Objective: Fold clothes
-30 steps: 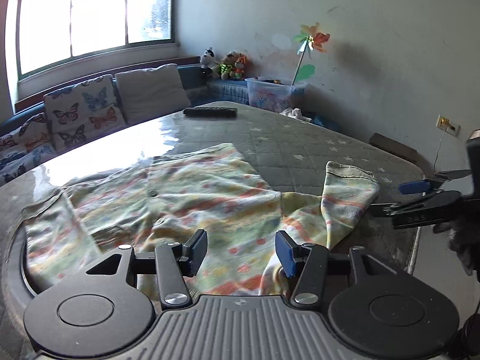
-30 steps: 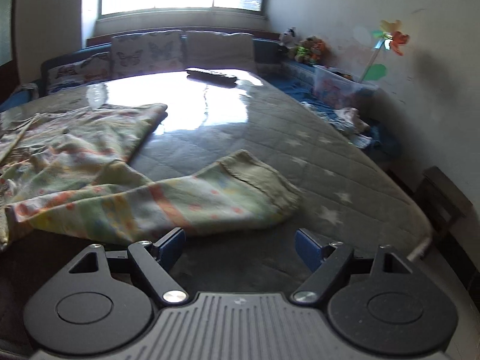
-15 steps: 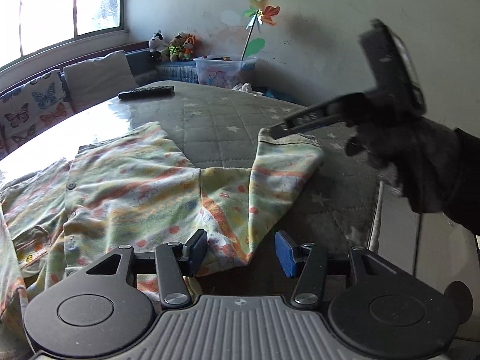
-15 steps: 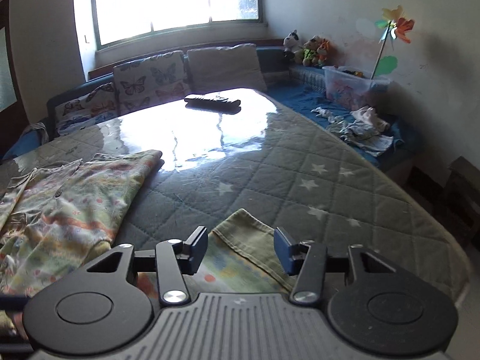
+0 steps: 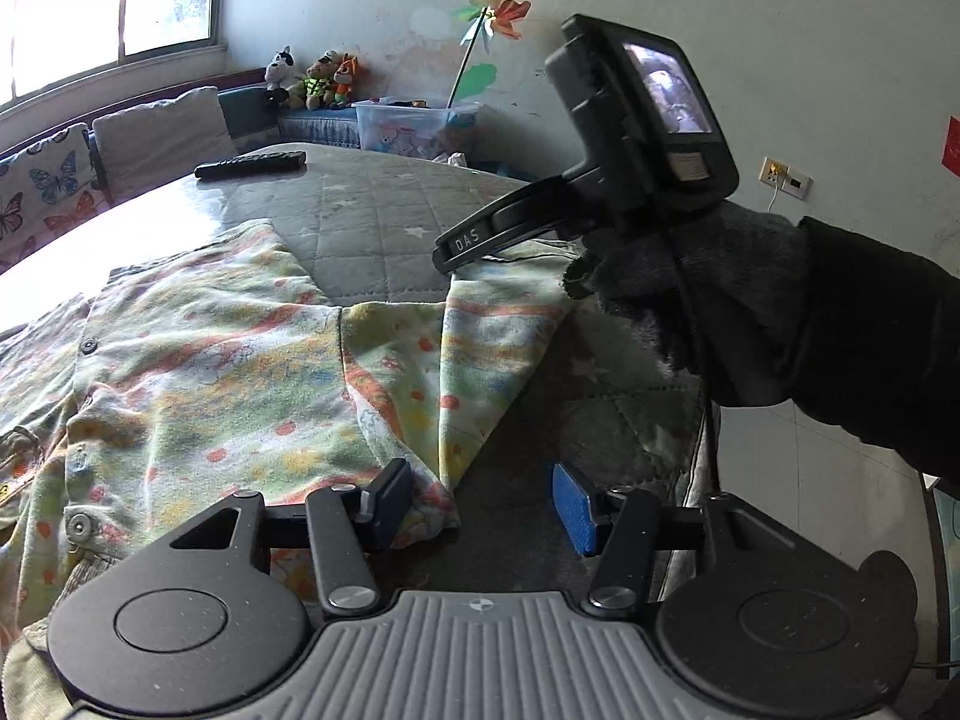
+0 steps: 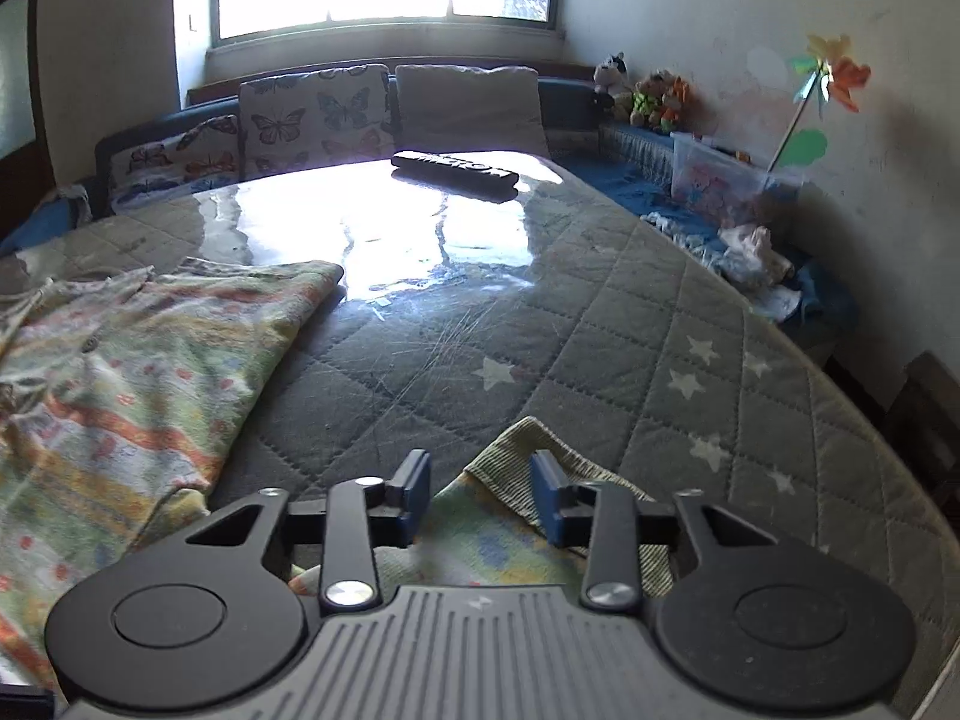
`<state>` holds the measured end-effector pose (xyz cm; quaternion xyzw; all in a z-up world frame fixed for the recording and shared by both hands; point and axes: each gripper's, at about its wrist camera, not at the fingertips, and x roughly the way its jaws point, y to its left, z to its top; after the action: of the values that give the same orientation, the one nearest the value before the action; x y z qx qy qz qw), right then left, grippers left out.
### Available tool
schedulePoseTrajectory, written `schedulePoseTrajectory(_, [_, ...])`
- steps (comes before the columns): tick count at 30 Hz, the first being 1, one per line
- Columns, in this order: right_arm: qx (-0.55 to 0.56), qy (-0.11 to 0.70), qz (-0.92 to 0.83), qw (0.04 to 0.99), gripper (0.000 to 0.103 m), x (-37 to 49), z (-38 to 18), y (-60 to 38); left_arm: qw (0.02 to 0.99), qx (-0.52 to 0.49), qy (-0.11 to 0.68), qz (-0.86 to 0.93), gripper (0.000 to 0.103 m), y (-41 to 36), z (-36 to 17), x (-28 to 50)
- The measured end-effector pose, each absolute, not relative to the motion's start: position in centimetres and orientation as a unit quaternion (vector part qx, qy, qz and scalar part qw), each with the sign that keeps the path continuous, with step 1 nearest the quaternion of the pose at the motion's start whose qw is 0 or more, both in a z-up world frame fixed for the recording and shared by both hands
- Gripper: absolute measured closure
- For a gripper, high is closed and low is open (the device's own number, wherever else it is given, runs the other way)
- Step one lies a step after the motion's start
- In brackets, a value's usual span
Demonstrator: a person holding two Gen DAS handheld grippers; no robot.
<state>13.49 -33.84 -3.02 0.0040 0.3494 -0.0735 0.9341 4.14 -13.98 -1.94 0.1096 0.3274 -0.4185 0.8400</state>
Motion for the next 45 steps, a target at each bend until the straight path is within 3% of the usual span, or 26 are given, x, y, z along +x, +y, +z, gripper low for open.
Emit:
schedulePoseTrajectory(1, [0.006,0.350,-0.074,0.934,0.090,13.5,-2.9,-33.9,0.840,0.107,0.328,-0.419,0.047,-13.9,-2.0,4.2])
schedulePoseTrajectory(4, [0.017,0.343,-0.073,0.936,0.098,13.4,-2.3,-34.1,0.840,0.104,0.327,-0.420,0.047,-13.9,-2.0,4.2])
schedulePoseTrajectory(13, [0.066,0.231,-0.102,0.965,0.099,5.6,4.0,-37.4,0.839,0.095,0.325,-0.425,0.043,-13.7,-2.2,4.0])
schedulePoseTrajectory(24, [0.089,0.303,-0.176,0.932,0.093,-0.4,0.7,-40.7,0.838,0.099,0.321,-0.430,0.039,-13.6,-1.8,3.2])
schedulePoseTrajectory(27, [0.094,0.309,-0.138,0.936,0.083,0.9,0.1,-39.5,0.846,0.087,0.315,-0.421,0.038,-12.9,-0.9,3.0])
schedulePoseTrajectory(29, [0.093,0.320,-0.120,0.935,0.068,2.3,-0.9,-38.8,0.856,0.077,0.309,-0.408,0.038,-12.0,-0.1,3.3])
schedulePoseTrajectory(33, [0.089,0.336,-0.105,0.932,0.054,4.5,-2.7,-37.8,0.885,0.052,0.293,-0.358,0.035,-9.3,1.7,4.5])
schedulePoseTrajectory(35, [0.072,0.329,-0.107,0.936,0.041,5.1,-3.1,-37.5,0.902,0.042,0.287,-0.319,0.032,-7.5,2.6,5.5])
schedulePoseTrajectory(38, [0.055,0.325,-0.099,0.939,0.033,6.4,-3.5,-37.1,0.926,0.035,0.281,-0.249,0.028,-5.1,3.4,8.0])
schedulePoseTrajectory(45, [0.051,0.326,-0.074,0.941,0.028,9.1,-3.6,-37.1,0.950,0.022,0.296,-0.095,0.028,0.5,3.1,16.3])
